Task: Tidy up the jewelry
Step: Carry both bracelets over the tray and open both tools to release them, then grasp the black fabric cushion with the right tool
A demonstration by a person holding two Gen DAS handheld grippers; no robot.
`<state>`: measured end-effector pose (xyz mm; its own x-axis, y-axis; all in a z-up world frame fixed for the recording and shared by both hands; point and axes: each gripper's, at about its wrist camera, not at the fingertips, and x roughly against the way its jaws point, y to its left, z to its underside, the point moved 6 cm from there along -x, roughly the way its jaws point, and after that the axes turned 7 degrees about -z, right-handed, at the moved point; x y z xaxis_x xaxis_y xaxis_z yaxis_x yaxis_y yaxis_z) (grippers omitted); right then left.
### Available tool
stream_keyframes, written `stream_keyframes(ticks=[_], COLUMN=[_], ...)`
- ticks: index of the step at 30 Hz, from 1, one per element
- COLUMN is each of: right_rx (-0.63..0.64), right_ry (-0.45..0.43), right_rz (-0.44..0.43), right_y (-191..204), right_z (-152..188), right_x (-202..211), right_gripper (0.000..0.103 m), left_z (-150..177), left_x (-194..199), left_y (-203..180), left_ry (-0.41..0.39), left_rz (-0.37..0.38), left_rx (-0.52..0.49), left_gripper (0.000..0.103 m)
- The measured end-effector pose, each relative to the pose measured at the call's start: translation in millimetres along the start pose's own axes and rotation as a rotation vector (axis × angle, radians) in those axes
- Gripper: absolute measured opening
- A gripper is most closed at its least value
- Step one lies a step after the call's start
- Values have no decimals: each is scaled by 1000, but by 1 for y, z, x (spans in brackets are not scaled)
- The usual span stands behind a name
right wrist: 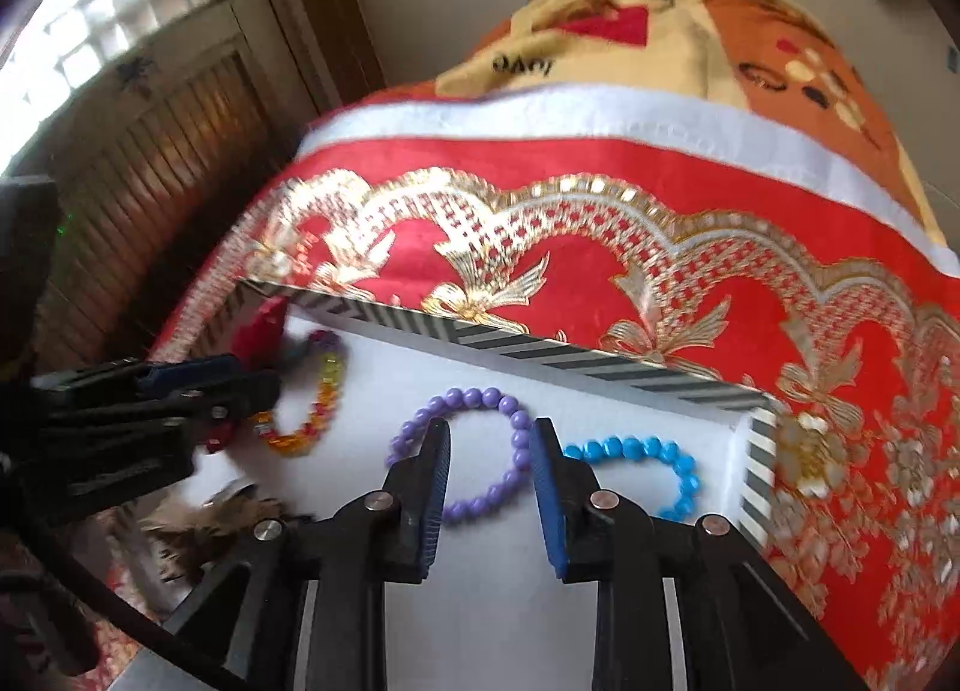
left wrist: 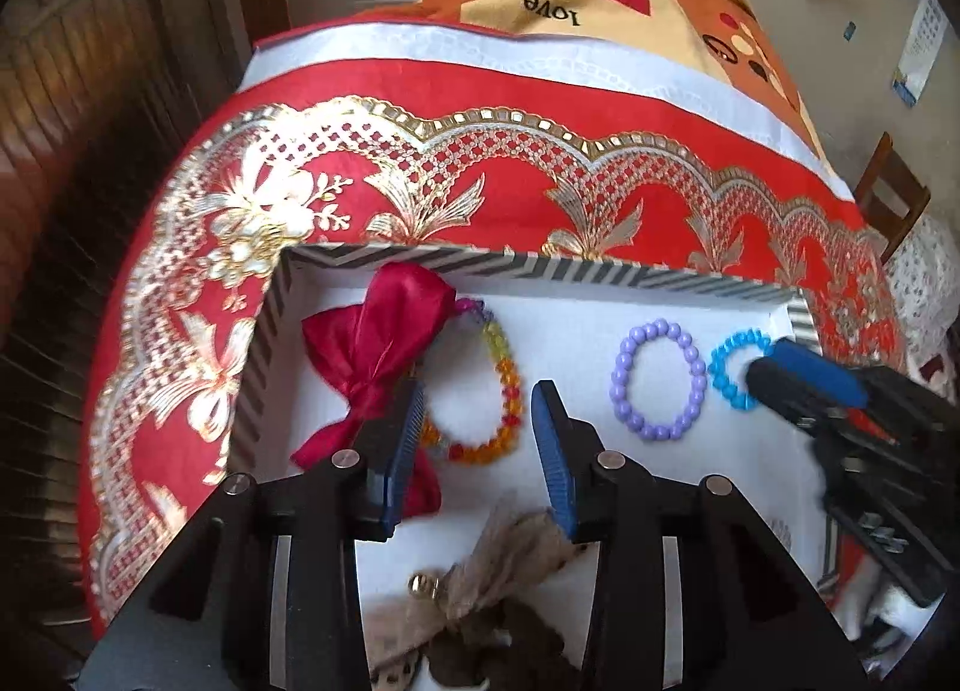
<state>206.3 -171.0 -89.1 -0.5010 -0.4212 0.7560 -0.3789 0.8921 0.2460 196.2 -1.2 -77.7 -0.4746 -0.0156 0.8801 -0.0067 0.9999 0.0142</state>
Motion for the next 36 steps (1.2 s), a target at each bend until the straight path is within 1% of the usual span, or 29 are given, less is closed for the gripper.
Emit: stream_keyframes(ticks=[3, 7, 9, 15, 19, 25, 29, 33, 36], right_rx=[-39, -67, -79, -117, -105, -115, -140, -147, -151], right_ry=[-48, -80, -88, -107, -100, -62, -44, -29, -22], right_rz=[-11, 8, 19, 8, 30, 36, 29, 26, 22], right_y=[4, 10, 15, 19, 23, 21, 18, 18, 18], right_z=[14, 36, 50, 87, 114, 159, 187, 208, 222], right_x=[30, 60, 73, 108, 125, 142, 151, 160, 168], right_gripper=[35, 37, 40, 41, 41, 41, 41, 41, 41], left_z=[14, 33, 44, 82, 106, 148, 176, 194, 203], left_x=[17, 37, 48, 80, 95, 108, 114, 116, 120], left_y=[1, -4, -8, -17, -19, -18, -21, -23, -28], left_ry=[-22, -42, -49, -70, -68, -11, 19, 39, 36], left_rz=[-21, -29, -35, -69, -67, -16, -12, -19, -22], left_rx=[-1, 3, -6, -46, -39, 7, 6, 13, 2], left_gripper=[37, 37, 37, 37, 37, 37, 37, 37, 37])
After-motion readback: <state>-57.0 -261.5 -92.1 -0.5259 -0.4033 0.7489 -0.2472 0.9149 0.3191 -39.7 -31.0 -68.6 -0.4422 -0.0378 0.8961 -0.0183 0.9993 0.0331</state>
